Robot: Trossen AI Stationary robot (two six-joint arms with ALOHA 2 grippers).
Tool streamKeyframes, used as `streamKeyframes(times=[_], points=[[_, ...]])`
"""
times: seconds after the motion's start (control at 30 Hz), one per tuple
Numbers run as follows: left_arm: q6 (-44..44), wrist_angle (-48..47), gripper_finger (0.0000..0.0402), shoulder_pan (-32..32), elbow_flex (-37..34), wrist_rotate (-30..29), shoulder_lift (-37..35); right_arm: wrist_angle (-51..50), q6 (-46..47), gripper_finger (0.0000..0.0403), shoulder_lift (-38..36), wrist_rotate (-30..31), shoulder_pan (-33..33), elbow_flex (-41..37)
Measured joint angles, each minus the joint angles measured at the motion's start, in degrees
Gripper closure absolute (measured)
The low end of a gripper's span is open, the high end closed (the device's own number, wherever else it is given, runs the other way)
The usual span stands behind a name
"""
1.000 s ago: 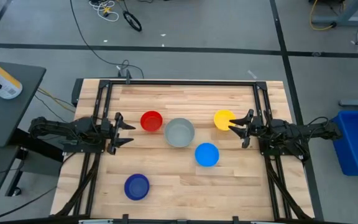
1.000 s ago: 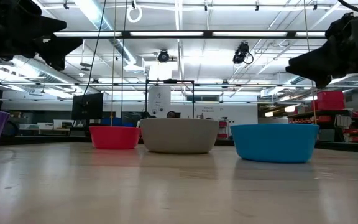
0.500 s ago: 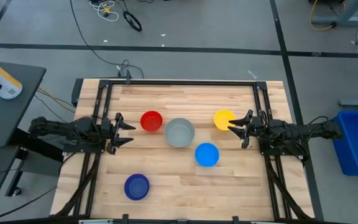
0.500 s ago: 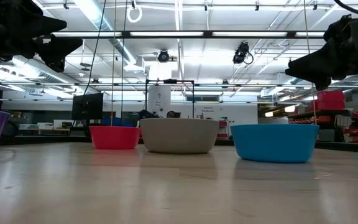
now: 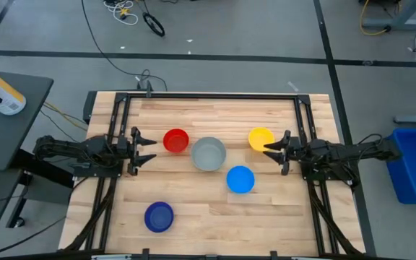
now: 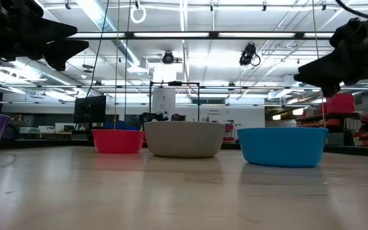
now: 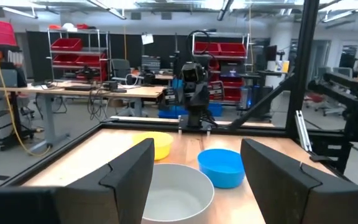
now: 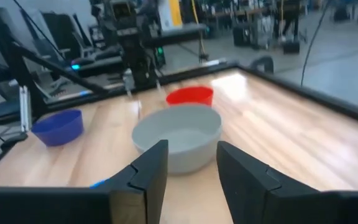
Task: Nest bowls inside each other
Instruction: Stack the light blue bowl on the gray bowl
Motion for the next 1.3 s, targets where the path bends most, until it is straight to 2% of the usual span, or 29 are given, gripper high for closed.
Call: streamKeyframes(times=[0.2, 0.3, 0.43, 0.67, 0.77, 0.97, 1.07, 1.3], points=[[1.5, 0.0, 0.0154, 0.0, 0.0, -0.1, 1.4, 5.7, 1.7, 0.0245, 8.3, -0.4, 0.0, 0.0], [1.6, 0.0, 0.0154, 0.0, 0.0, -0.3, 2.4, 12.2, 1.7, 0.0245, 13.6, -3.0, 0.0, 0.1], [1.5, 0.0, 0.0154, 0.0, 0.0, -0.4, 3.6, 15.6, 3.3, 0.0238, 22.4, -4.9, 0.3, 2.9], [1.2, 0.0, 0.0154, 0.0, 0.0, -0.4, 4.6, 21.0, 2.9, 0.0178, 40.4, -6.3, 2.7, 8.9], [1.2, 0.0, 0.0154, 0.0, 0.0, -0.4, 4.6, 19.7, 3.1, 0.0154, 46.6, -9.2, 3.3, 13.0], [1.3, 0.0, 0.0154, 0.0, 0.0, -0.4, 4.6, 12.0, 3.5, 0.0143, 55.5, -8.4, 4.7, 21.1], [1.4, 0.0, 0.0154, 0.0, 0.0, -0.4, 4.6, 7.6, 3.8, 0.0149, 57.6, -7.3, 4.7, 23.3], [1.4, 0.0, 0.0154, 0.0, 0.0, -0.4, 4.6, 1.1, 6.0, 0.0152, 58.1, -3.7, 4.5, 23.2]])
